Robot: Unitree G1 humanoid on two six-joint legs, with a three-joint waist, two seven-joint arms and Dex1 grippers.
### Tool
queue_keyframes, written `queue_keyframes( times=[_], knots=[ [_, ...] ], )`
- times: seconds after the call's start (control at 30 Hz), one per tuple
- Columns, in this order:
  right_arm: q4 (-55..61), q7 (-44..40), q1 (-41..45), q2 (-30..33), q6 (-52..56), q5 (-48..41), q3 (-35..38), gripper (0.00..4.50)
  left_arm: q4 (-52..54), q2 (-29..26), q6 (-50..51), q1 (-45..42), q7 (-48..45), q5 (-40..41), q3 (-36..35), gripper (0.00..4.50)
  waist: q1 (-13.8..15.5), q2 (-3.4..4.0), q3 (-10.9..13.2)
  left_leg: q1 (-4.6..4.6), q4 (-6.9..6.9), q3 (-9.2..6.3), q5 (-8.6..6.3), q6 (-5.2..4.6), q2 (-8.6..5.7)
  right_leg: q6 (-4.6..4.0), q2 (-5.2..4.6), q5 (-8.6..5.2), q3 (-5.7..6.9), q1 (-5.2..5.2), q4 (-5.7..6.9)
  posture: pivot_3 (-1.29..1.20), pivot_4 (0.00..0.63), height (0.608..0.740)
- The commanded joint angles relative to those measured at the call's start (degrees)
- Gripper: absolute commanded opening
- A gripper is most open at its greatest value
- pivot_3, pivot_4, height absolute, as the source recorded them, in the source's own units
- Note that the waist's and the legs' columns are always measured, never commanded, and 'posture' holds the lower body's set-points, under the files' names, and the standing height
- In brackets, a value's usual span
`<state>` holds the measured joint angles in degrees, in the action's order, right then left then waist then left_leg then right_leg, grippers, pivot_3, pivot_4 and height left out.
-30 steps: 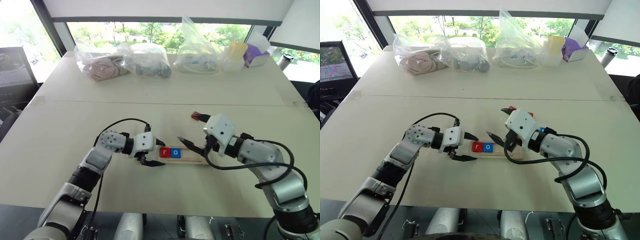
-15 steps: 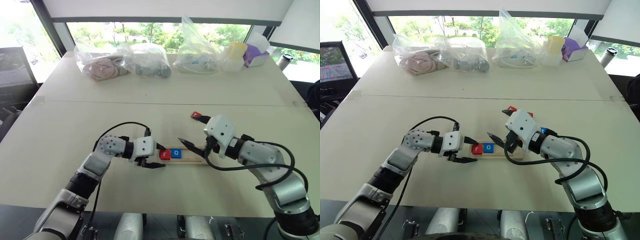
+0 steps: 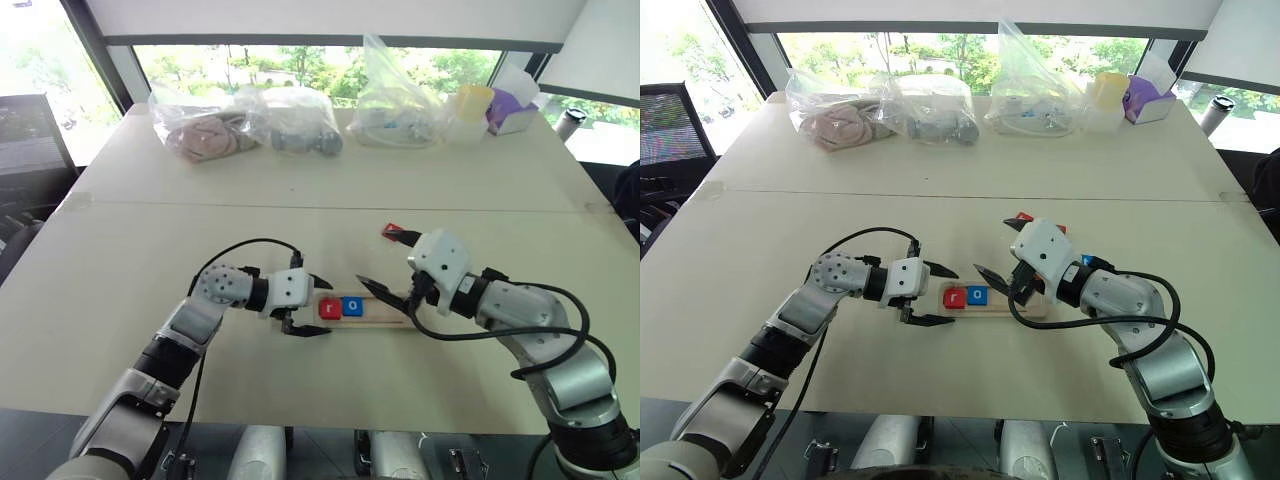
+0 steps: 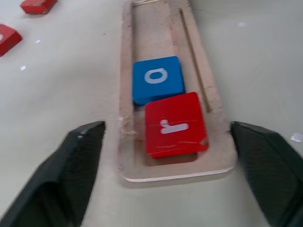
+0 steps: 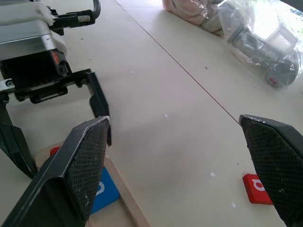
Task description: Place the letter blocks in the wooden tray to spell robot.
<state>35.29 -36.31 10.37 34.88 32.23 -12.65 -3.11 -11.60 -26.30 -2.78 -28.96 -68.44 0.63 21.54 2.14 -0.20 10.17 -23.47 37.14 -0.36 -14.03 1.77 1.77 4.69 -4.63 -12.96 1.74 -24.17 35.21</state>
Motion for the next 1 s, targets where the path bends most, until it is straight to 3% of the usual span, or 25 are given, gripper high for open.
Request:
queue_keyframes(
  times=[0.03,0.73,1.0],
  knots=[
    [2.6,0.4,1.2,-0.2,-0.1,-0.8,0.3,4.50,-1.3,-0.1,1.5,1.6,-0.3,-2.0,2.6,4.45,0.1,0.00,0.0,0.00,-0.01,0.00,-0.01,-0.01,0.00,-0.01,0.00,0.01,0.00,0.00,0.00,0.00,0.150,0.740],
    [0.9,-0.5,2.7,-0.1,-0.6,-1.0,-0.2,4.50,7.5,-0.8,11.4,3.0,-2.2,9.9,-4.3,4.45,-0.1,-0.03,0.0,-0.03,0.02,-0.01,-0.05,-0.09,0.02,-0.01,0.04,0.00,0.00,-0.07,0.07,0.00,0.150,0.740],
    [0.6,-0.7,3.1,-0.4,-0.6,-1.0,-0.5,4.50,4.2,-1.2,8.7,1.6,0.6,7.5,-4.4,4.45,-0.1,-0.03,0.0,-0.02,0.02,-0.01,-0.05,-0.10,0.02,-0.02,0.05,0.01,0.00,-0.09,0.11,0.00,0.150,0.740]
  ],
)
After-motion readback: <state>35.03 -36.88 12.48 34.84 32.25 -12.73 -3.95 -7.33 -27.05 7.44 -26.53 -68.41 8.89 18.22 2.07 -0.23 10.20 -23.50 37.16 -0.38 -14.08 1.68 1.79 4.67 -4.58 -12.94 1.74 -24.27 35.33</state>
